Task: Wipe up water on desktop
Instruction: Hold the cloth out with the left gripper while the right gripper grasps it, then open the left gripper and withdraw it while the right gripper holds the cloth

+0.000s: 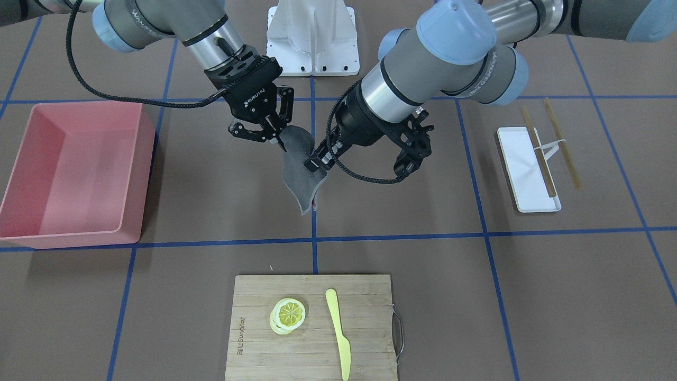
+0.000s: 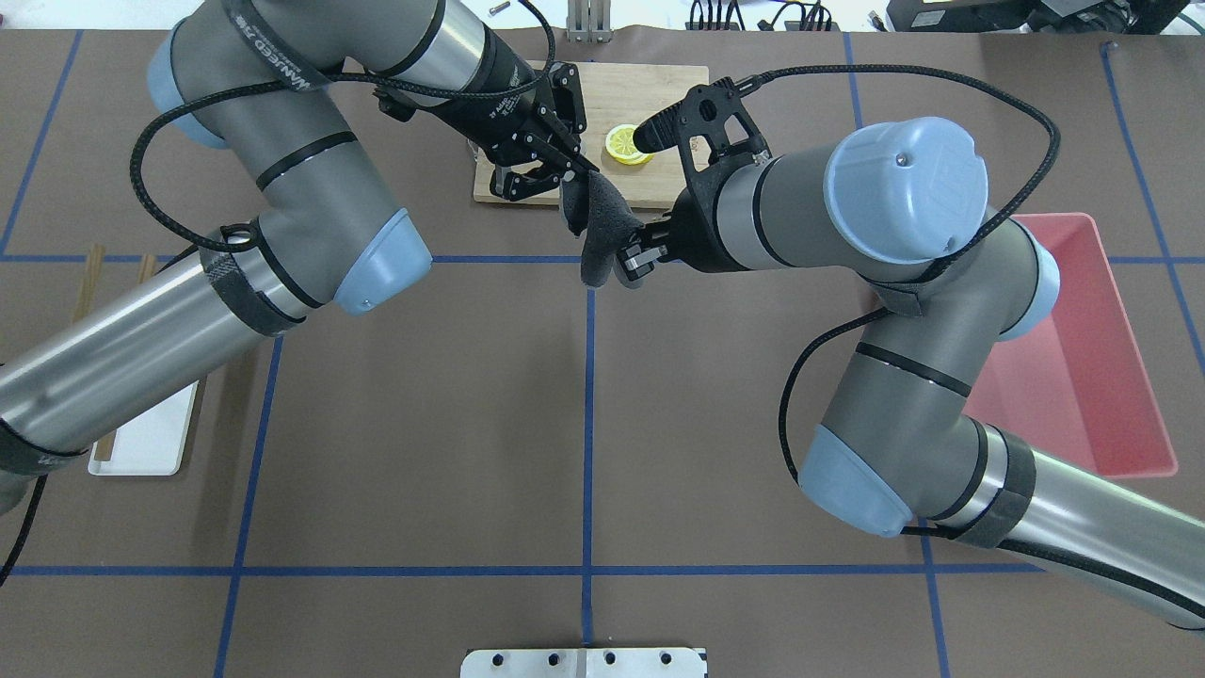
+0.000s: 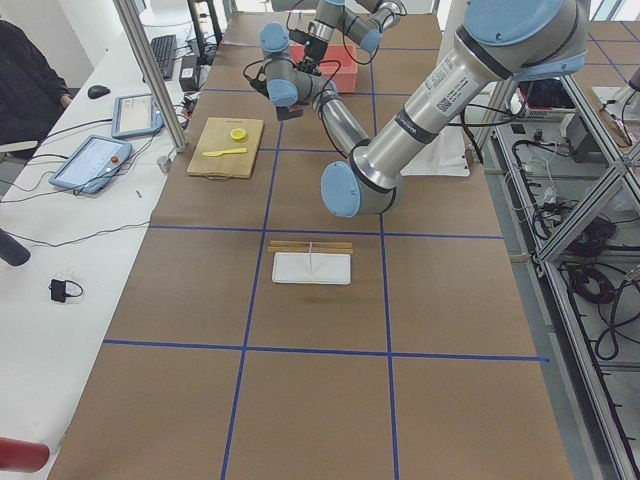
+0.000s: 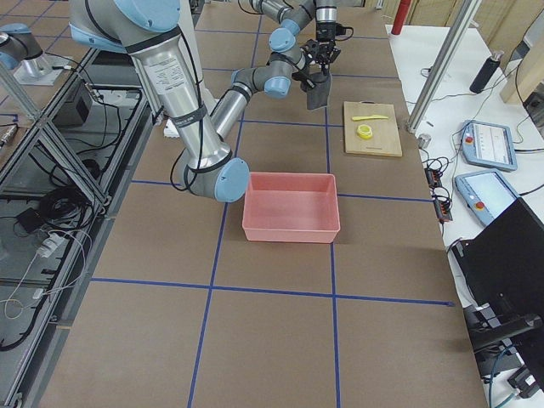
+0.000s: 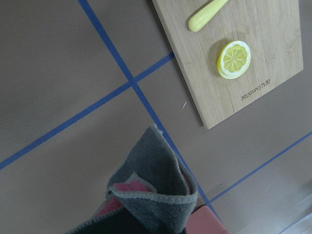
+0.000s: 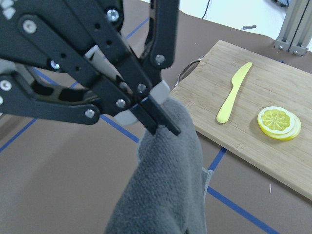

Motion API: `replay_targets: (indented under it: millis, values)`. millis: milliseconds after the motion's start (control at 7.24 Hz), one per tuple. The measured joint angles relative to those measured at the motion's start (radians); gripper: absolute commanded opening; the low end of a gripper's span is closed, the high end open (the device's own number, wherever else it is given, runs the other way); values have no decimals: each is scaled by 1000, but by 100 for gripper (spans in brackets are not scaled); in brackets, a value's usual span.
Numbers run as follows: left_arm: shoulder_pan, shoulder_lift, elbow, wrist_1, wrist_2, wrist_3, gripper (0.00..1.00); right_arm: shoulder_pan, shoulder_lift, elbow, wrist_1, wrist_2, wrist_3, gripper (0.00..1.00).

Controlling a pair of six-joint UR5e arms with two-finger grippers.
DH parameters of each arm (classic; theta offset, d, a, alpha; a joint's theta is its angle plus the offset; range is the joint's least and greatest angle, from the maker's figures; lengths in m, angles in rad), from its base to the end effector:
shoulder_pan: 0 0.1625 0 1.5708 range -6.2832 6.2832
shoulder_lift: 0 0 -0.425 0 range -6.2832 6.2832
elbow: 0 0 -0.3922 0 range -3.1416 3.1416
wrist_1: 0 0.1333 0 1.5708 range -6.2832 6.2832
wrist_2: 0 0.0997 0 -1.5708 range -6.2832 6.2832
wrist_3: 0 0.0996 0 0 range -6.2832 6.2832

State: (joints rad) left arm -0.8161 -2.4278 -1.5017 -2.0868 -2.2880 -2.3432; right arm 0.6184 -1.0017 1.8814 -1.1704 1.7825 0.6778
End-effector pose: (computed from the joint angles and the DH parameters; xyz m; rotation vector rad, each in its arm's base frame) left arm 0.4278 -0.5539 0.0864 -0.5998 1.2921 -0.8592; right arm -0.4244 -0.4399 0.1507 0.7464 -1.0590 -0.3708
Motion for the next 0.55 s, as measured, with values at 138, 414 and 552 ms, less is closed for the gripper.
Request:
replay_targets:
  millis: [138,414,552]
  values:
    - [0,3,-1,-1,3,37,99,-1,0,0,0,0,0,0]
    - [-1,38,-42,-1,46,111,99,-1,0,0,-1,0,0,0]
    - [-3,79,-90,-2,79,122,99,-1,-2,0,-6,0,-1,0]
